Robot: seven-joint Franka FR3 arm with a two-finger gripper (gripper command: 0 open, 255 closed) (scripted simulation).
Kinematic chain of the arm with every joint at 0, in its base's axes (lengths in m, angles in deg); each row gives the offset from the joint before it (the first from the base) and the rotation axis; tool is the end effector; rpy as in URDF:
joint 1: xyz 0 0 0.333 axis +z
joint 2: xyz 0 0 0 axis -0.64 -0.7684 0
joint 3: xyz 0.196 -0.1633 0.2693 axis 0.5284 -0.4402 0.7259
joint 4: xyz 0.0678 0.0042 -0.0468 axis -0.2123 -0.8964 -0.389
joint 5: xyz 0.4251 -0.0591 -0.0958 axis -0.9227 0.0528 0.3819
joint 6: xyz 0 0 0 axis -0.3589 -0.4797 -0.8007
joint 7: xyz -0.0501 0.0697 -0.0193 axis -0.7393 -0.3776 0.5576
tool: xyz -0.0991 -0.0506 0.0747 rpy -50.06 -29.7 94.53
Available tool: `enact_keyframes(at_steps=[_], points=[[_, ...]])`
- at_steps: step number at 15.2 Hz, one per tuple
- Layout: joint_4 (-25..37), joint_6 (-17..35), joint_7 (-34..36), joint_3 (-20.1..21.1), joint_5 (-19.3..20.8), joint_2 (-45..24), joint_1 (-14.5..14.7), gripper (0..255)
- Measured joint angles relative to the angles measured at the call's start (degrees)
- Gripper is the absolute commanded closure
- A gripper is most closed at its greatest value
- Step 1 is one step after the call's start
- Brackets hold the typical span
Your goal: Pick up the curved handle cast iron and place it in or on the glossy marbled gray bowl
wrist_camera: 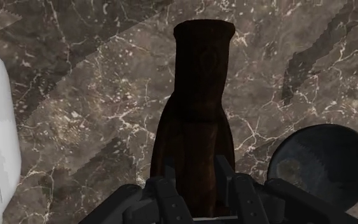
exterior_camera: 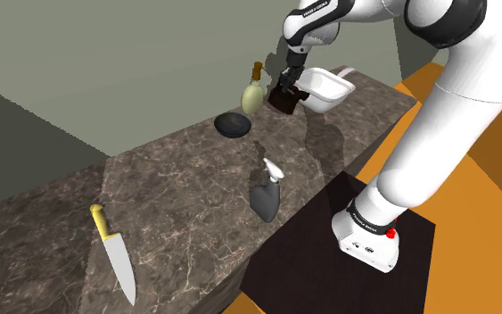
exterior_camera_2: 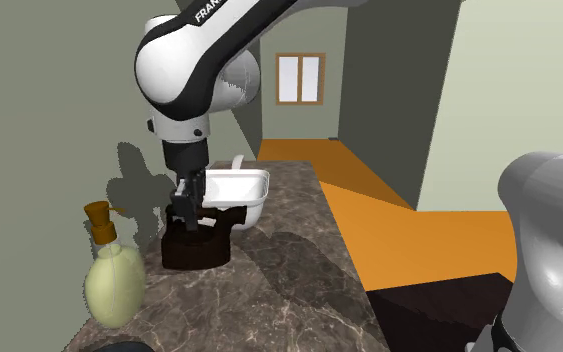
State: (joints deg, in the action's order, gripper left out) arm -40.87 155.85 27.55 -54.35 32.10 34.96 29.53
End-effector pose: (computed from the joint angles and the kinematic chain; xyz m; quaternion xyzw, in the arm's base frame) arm 0.5438 -0.3079 0.3745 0.9979 -0.0639 0.0107 0.0096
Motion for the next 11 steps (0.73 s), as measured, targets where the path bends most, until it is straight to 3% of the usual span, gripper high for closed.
enact_keyframes(at_steps=[11], points=[[7.8,-4.9,12.6,5.0,0.6,-2.9,7.1,255]])
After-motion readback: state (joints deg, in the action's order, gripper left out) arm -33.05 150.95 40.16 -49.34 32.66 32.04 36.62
